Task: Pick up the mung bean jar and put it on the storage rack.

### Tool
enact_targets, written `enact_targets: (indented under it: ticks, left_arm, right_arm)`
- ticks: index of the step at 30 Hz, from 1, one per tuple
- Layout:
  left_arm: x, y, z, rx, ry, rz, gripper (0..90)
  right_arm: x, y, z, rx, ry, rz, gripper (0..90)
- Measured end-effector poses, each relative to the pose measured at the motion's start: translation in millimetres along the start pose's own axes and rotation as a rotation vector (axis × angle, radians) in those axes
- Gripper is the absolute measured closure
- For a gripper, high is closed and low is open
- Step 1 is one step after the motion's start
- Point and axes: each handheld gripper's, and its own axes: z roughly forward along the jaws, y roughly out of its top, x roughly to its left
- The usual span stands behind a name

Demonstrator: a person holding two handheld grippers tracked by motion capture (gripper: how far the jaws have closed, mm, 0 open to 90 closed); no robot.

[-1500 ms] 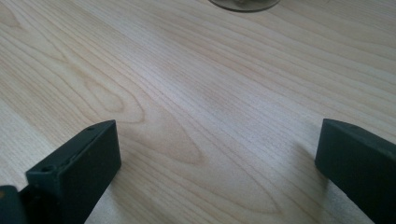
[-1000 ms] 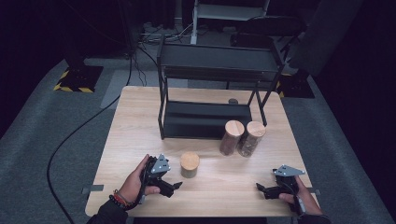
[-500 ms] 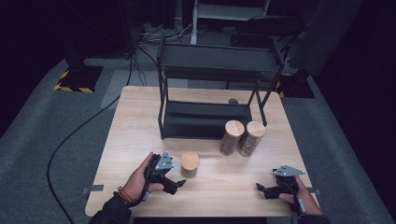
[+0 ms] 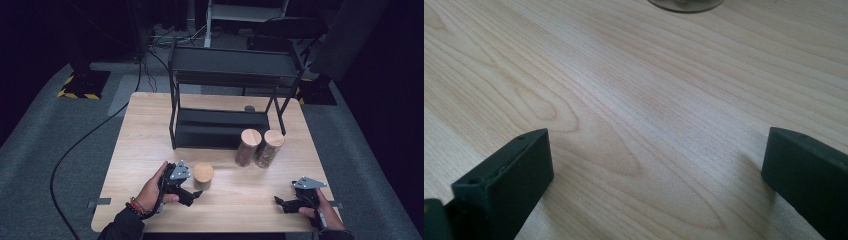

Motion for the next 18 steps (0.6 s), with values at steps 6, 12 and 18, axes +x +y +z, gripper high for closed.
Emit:
enact_targets:
  ticks: [6,12,18]
  left_arm:
    - [2.0,3.1,4.6,0.001,-0.012,-0.002,2.3]
    - [3.6,5.4,8.3,0.009,-0.014,-0.003,2.3]
    - [5.4,7.3,11.6,0.012,-0.015,-0.006,2.4]
  right_arm:
    - [0.0,0.0,0.0,0.0,0.0,0.0,0.0]
    - [0.0,0.0,0.0,0.0,0.0,0.0,0.0]
    - [0.0,0.0,0.0,0.0,0.0,0.0,0.1]
